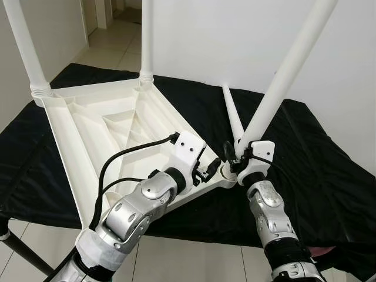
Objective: Building children table
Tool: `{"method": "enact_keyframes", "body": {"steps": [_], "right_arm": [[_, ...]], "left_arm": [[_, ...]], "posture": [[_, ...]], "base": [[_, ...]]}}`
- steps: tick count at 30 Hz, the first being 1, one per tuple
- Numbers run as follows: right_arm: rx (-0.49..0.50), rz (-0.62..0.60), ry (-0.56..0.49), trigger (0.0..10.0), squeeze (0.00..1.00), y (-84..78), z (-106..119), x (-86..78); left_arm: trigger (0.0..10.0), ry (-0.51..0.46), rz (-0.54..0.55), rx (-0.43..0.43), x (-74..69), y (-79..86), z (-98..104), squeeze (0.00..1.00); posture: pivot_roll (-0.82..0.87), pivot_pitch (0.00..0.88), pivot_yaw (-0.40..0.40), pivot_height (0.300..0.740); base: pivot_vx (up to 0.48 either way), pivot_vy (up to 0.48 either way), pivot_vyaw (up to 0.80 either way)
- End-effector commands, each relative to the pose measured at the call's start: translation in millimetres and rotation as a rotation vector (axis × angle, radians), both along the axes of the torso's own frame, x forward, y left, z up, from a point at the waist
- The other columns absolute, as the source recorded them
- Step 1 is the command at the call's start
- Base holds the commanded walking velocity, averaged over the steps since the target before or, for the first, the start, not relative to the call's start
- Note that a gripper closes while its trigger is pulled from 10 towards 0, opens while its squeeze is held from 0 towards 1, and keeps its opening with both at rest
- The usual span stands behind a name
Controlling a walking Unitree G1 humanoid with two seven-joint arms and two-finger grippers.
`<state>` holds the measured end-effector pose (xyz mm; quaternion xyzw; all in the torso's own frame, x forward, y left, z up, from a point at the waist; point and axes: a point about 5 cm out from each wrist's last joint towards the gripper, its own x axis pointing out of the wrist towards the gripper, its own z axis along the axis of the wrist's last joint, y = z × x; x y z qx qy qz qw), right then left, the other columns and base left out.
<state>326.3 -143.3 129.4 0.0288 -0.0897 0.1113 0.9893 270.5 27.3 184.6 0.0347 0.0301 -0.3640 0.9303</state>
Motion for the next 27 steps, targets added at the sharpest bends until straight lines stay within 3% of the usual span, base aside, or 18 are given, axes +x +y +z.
{"method": "enact_keyframes", "body": {"steps": [1,20,27], "right_arm": [[0.002,0.024,0.084,10.0,0.00,0.1,-18.3,-2.2],[-0.021,0.085,0.131,10.0,0.00,-3.1,-38.3,-1.0],[-0.092,0.146,0.105,10.0,0.00,-3.9,-44.9,-10.4]], "left_arm": [[10.0,0.017,-0.244,0.003,-11.5,-10.6,0.8,0.00],[10.0,0.014,-0.226,0.000,-12.8,-8.4,6.2,0.00],[10.0,0.018,-0.223,-0.004,-13.6,-7.2,7.8,0.00]], "posture": [[0.03,0.000,-0.109,0.740],[0.05,0.000,-0.111,0.740],[0.05,0.000,-0.108,0.740]], "base": [[0.000,0.000,0.00],[0.000,0.000,0.00],[0.000,0.000,0.00]]}}
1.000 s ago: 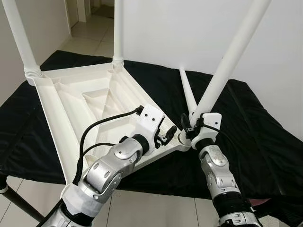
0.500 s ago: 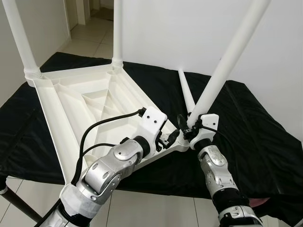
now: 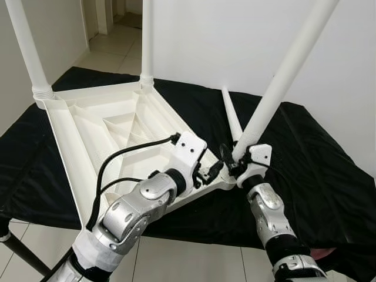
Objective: Building children table
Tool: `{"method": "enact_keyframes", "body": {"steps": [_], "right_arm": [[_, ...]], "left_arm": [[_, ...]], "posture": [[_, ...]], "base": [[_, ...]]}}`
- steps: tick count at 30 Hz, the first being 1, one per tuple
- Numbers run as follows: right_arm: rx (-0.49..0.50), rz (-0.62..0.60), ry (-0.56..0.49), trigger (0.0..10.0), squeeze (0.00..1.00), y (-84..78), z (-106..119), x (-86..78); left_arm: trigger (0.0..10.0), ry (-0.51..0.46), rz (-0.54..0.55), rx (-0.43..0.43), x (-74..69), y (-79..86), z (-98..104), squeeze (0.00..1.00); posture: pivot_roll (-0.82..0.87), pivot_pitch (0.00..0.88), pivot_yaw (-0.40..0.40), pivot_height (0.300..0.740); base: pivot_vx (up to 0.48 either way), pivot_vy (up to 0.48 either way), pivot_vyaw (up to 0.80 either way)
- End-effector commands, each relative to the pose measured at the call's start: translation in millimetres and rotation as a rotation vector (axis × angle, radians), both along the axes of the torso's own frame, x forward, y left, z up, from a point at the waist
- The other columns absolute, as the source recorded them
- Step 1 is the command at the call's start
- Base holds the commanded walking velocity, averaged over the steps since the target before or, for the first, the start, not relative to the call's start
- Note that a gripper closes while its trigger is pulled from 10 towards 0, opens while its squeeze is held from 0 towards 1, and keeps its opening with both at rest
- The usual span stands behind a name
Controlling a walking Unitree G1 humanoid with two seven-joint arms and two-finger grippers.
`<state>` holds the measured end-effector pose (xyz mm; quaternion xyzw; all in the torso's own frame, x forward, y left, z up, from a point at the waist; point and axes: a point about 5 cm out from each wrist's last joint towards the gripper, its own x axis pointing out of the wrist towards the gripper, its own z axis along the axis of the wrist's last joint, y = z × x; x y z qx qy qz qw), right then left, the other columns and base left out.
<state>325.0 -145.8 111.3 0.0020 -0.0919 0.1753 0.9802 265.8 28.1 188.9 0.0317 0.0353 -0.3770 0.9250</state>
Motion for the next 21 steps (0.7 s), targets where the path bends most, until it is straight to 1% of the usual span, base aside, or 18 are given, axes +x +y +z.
{"method": "enact_keyframes", "body": {"steps": [1,5,11,12,13,14,15,16,17,19,21], "right_arm": [[-0.060,0.025,0.121,10.0,0.00,-2.5,-28.4,-9.9],[-0.086,0.032,0.121,10.0,0.00,-6.2,-29.6,-9.6],[-0.093,0.044,0.137,10.0,0.00,-9.3,-30.1,-7.1],[-0.068,0.043,0.174,10.0,0.00,-9.5,-32.6,-5.7],[-0.068,0.043,0.174,10.0,0.00,-9.5,-32.6,-5.7],[-0.056,0.038,0.220,10.0,0.00,-9.5,-36.0,-4.2],[-0.056,0.038,0.220,10.0,0.00,-9.5,-36.0,-4.2],[-0.042,0.032,0.262,10.0,0.00,-9.4,-39.1,-2.9],[-0.042,0.032,0.262,10.0,0.00,-9.4,-39.1,-2.9],[-0.023,0.015,0.310,10.0,0.00,-9.6,-42.8,-0.9],[-0.014,0.002,0.326,10.0,0.00,-10.9,-44.1,0.2]], "left_arm": [[10.0,0.004,-0.198,-0.002,-9.2,-8.0,3.6,0.00],[10.0,0.004,-0.201,-0.003,-9.1,-8.1,4.2,0.00],[10.0,0.003,-0.203,-0.004,-9.1,-8.2,5.3,0.00],[10.0,0.003,-0.204,-0.004,-9.1,-8.3,5.6,0.00],[10.0,0.003,-0.204,-0.004,-9.1,-8.3,5.6,0.00],[10.0,0.002,-0.204,-0.004,-9.3,-8.3,6.0,0.00],[10.0,0.002,-0.204,-0.004,-9.3,-8.3,6.0,0.00],[10.0,0.001,-0.203,-0.004,-9.3,-8.2,6.4,0.00],[10.0,0.001,-0.203,-0.004,-9.3,-8.2,6.4,0.00],[10.0,-0.001,-0.202,-0.003,-9.2,-8.0,7.0,0.00],[10.0,-0.002,-0.201,-0.003,-9.0,-7.8,7.4,0.00]], "posture": [[0.04,0.000,-0.106,0.740],[0.04,0.000,-0.103,0.740],[0.04,0.000,-0.101,0.740],[0.04,0.000,-0.102,0.740],[0.04,0.000,-0.102,0.740],[0.04,0.000,-0.103,0.740],[0.04,0.000,-0.103,0.740],[0.04,0.000,-0.103,0.740],[0.04,0.000,-0.103,0.740],[0.04,0.000,-0.103,0.740],[0.04,0.000,-0.103,0.740]], "base": [[0.000,0.000,0.00],[0.000,0.000,0.00],[0.000,0.000,0.00],[0.000,0.000,0.00],[0.000,0.000,0.00],[0.000,0.000,0.00],[0.000,0.000,0.00],[0.000,0.000,0.00],[0.000,0.000,0.00],[0.000,0.000,0.00],[0.000,0.000,0.00]]}}
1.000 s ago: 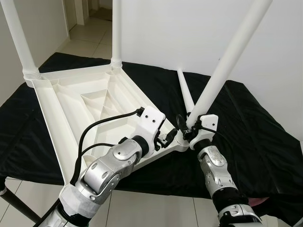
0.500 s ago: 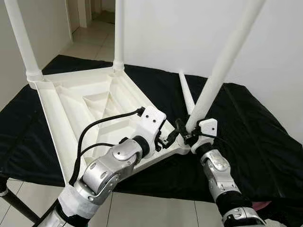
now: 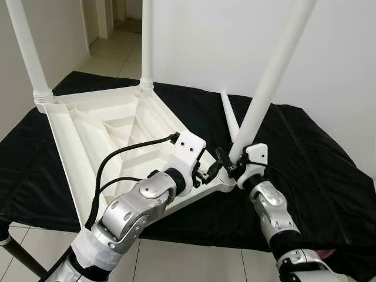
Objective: Building children table
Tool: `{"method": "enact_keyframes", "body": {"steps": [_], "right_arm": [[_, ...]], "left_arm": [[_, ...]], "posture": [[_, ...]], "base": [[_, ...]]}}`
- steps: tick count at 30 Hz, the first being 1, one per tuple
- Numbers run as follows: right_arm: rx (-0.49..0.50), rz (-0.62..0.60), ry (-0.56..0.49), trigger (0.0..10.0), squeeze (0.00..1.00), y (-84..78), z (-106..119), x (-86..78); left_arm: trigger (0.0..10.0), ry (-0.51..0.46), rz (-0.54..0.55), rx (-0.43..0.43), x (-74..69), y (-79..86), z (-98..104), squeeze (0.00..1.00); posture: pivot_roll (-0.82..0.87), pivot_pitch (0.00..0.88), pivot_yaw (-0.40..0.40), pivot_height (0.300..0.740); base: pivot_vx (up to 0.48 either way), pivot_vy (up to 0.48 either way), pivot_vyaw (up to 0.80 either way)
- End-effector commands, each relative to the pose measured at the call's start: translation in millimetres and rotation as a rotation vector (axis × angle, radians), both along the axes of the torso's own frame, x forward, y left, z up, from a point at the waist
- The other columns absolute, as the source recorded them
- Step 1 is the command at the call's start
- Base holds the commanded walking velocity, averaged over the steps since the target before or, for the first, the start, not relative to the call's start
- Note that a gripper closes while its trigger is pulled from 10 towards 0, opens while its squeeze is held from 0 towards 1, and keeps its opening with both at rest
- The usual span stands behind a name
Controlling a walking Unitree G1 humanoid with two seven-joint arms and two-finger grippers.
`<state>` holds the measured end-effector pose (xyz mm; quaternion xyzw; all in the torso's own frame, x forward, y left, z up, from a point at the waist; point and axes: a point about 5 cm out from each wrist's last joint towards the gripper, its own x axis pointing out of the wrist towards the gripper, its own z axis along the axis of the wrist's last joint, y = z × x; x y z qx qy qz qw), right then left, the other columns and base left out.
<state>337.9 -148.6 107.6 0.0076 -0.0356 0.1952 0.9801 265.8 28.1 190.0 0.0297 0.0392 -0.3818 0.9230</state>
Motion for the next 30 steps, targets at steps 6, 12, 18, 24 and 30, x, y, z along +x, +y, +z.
{"method": "enact_keyframes", "body": {"steps": [6,12,18,24,30], "right_arm": [[0.010,-0.064,0.237,10.0,0.00,-10.7,-42.6,-11.4],[0.045,-0.125,0.263,10.0,0.00,-16.9,-46.9,-12.2],[0.239,-0.246,0.226,10.0,0.00,-26.1,-50.4,-21.0],[0.336,-0.267,0.243,10.0,0.00,-21.6,-59.8,-31.4],[0.265,-0.231,0.248,10.0,0.00,-15.4,-61.4,-32.6]], "left_arm": [[10.0,-0.012,-0.190,-0.004,-8.9,-7.7,7.1,0.00],[10.0,-0.012,-0.192,-0.003,-9.7,-7.7,7.2,0.00],[10.0,-0.013,-0.194,-0.004,-10.8,-8.4,8.1,0.00],[10.0,-0.012,-0.197,-0.005,-11.7,-9.5,7.9,0.00],[10.0,-0.011,-0.198,-0.006,-11.6,-9.7,8.1,0.00]], "posture": [[0.05,0.000,-0.106,0.740],[0.05,0.000,-0.106,0.740],[0.05,0.000,-0.111,0.740],[0.04,0.000,-0.111,0.740],[0.04,0.000,-0.111,0.740]], "base": [[0.000,0.000,0.00],[0.000,0.000,0.00],[0.000,0.000,0.00],[0.000,0.000,0.00],[0.000,0.000,0.00]]}}
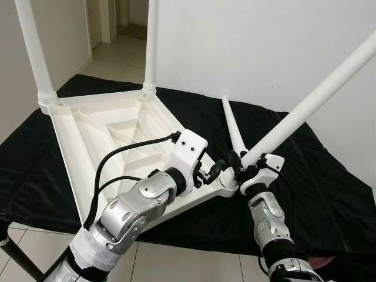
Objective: Building children table
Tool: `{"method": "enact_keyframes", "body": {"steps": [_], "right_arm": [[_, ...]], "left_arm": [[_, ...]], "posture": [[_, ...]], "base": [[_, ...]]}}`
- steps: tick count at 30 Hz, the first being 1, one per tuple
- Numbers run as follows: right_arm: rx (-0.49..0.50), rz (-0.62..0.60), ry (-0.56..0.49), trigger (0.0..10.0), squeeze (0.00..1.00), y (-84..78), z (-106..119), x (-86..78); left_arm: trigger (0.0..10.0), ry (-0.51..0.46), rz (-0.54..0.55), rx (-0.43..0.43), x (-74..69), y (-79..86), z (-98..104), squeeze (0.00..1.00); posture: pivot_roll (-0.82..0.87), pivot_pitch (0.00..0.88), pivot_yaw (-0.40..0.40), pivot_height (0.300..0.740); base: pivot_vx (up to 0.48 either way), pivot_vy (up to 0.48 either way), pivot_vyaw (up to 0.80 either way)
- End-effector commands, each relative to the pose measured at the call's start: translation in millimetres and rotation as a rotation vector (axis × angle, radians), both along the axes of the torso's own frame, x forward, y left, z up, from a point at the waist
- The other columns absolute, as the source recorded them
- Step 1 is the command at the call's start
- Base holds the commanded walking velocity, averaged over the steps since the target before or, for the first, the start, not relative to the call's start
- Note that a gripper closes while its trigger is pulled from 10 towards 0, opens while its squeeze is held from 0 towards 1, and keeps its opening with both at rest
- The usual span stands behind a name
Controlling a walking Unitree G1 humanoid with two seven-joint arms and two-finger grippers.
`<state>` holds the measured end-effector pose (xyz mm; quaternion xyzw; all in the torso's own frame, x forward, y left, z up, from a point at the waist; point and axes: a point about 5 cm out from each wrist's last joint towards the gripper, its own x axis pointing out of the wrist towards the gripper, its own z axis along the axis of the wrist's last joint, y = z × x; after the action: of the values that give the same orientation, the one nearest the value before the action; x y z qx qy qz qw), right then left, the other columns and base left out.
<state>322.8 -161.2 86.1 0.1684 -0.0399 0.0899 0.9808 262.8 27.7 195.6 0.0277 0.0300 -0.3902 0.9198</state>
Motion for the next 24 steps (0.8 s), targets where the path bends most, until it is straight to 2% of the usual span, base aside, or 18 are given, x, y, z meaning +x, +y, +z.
{"method": "enact_keyframes", "body": {"steps": [1,2,3,4,5,7,9,14,17,24], "right_arm": [[-0.041,-0.002,0.199,10.0,0.00,-2.8,-39.9,-17.5],[-0.076,0.013,0.192,10.0,0.00,-1.2,-39.1,-17.2],[-0.152,0.048,0.183,10.0,0.00,0.0,-37.3,-15.9],[-0.152,0.048,0.183,10.0,0.00,0.0,-37.3,-15.9],[-0.223,0.080,0.176,10.0,0.00,0.4,-35.9,-14.8],[-0.223,0.080,0.176,10.0,0.00,0.4,-35.9,-14.8],[-0.283,0.122,0.187,10.0,0.00,-0.4,-34.5,-12.0],[-0.263,0.123,0.222,10.0,0.00,-5.0,-31.5,-5.8],[-0.241,0.106,0.240,10.0,0.00,-11.6,-23.9,3.3],[-0.191,0.095,0.268,10.0,0.00,-14.8,-18.9,10.7]], "left_arm": [[10.0,0.003,-0.180,0.006,-8.6,-9.2,2.4,0.00],[10.0,0.002,-0.181,0.007,-8.5,-9.3,2.4,0.00],[10.0,0.002,-0.182,0.006,-8.7,-9.8,2.4,0.00],[10.0,0.002,-0.182,0.006,-8.7,-9.8,2.4,0.00],[10.0,0.002,-0.183,0.006,-9.0,-10.3,2.3,0.00],[10.0,0.002,-0.183,0.006,-9.0,-10.3,2.3,0.00],[10.0,0.001,-0.182,0.006,-9.2,-10.8,2.1,0.00],[10.0,0.001,-0.180,0.006,-9.4,-10.5,2.1,0.00],[10.0,0.000,-0.178,0.009,-10.0,-10.1,1.5,0.00],[10.0,-0.003,-0.177,0.008,-10.6,-10.2,1.7,0.00]], "posture": [[0.04,0.000,-0.111,0.740],[0.04,0.000,-0.111,0.740],[0.04,0.000,-0.112,0.740],[0.04,0.000,-0.112,0.740],[0.04,0.000,-0.115,0.740],[0.04,0.000,-0.115,0.740],[0.04,0.000,-0.118,0.740],[0.04,0.000,-0.118,0.740],[0.04,0.000,-0.121,0.740],[0.05,0.000,-0.123,0.740]], "base": [[0.000,0.000,0.00],[0.000,0.000,0.00],[0.000,0.000,0.00],[0.000,0.000,0.00],[0.000,0.000,0.00],[0.000,0.000,0.00],[0.000,0.000,0.00],[0.000,0.000,0.00],[0.000,0.000,0.00],[0.000,0.000,0.00]]}}
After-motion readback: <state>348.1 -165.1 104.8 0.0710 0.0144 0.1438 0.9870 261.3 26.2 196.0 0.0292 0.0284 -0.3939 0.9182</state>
